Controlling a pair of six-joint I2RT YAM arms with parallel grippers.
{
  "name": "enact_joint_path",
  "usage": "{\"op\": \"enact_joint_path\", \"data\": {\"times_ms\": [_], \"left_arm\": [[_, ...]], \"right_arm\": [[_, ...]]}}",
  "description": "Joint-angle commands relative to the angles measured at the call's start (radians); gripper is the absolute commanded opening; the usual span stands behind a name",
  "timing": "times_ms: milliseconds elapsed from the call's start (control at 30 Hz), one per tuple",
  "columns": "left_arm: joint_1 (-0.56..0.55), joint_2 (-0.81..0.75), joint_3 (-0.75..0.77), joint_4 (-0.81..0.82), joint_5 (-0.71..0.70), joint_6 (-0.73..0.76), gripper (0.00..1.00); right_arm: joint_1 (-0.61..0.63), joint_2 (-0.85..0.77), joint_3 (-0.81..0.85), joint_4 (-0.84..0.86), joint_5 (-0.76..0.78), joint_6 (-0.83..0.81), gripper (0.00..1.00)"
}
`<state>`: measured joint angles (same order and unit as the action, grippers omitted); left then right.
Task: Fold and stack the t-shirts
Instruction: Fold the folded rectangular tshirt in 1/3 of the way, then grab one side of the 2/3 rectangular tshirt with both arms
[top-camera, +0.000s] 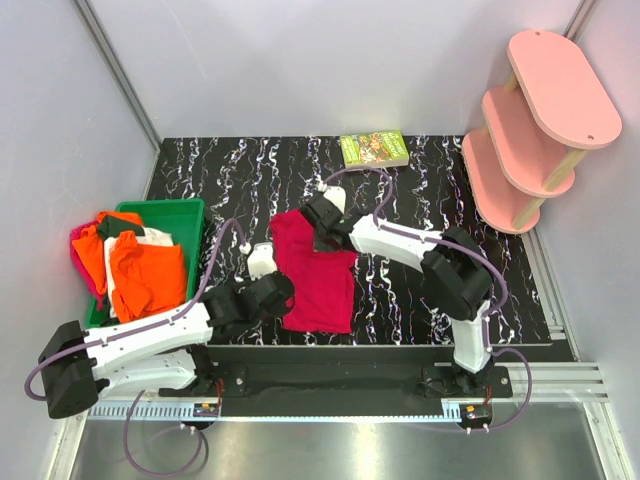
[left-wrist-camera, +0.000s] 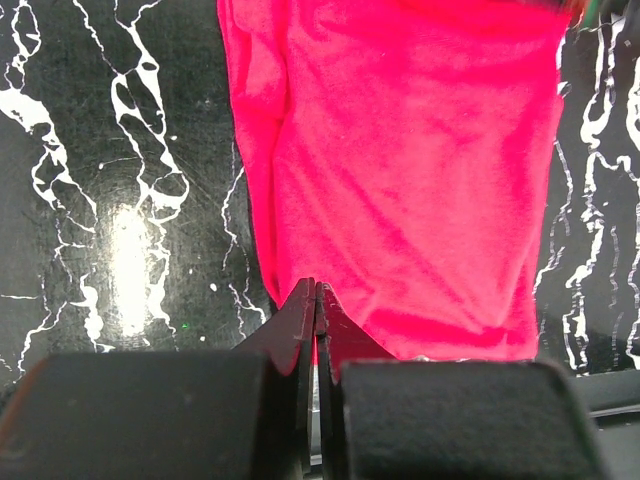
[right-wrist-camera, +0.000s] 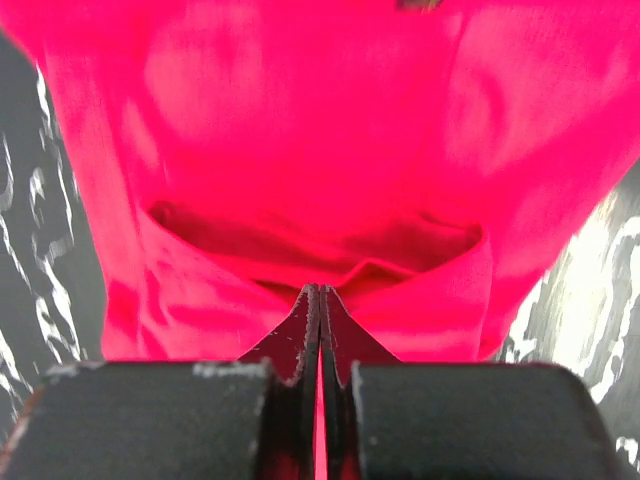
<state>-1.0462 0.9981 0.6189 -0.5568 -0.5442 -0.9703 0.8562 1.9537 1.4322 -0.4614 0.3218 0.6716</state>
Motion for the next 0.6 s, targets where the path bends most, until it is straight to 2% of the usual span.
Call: {"op": "enact_joint_path", "data": {"times_ms": [0,133,267,333,367,400,467,500,567], "left_arm": [[-0.002,0.0,-0.01,0.04,0.009,0.007,0.0],[-0.002,0.008,-0.013,0.037,0.009,0.005,0.0],[-0.002,0.008,-0.011,0.037,-0.002,0.007,0.11],[-0.002,0.016,-0.008,0.04,-0.006,0.008,0.21],[-0.002,0.02,-0.007,0.041,-0.008,0.01,0.26],[-0.002,0.027,-0.002,0.043,-0.007,0.015,0.39],[-0.002,0.049,-0.001,0.046,-0.007,0.013,0.49],[-0.002,0.056,0.001,0.047,-0.005,0.005,0.56],[-0.002,0.082,0.002,0.051,-0.003,-0.005,0.61]], "right_arm": [[-0.058,0.069,0.1,0.01,0.03,-0.029,0.0],[-0.077,0.09,0.163,0.012,0.03,-0.069,0.0],[-0.074,-0.02,0.1,0.012,-0.004,-0.072,0.0],[-0.074,-0.082,0.012,0.013,-0.012,-0.066,0.12],[-0.072,-0.149,-0.022,0.017,-0.023,-0.063,0.26],[-0.068,-0.185,-0.056,0.018,-0.024,-0.05,0.32],[-0.06,-0.289,-0.168,0.024,-0.042,-0.027,0.44],[-0.056,-0.318,-0.24,0.023,-0.05,-0.003,0.47],[-0.034,-0.405,-0.308,0.023,-0.049,0.022,0.53]]}}
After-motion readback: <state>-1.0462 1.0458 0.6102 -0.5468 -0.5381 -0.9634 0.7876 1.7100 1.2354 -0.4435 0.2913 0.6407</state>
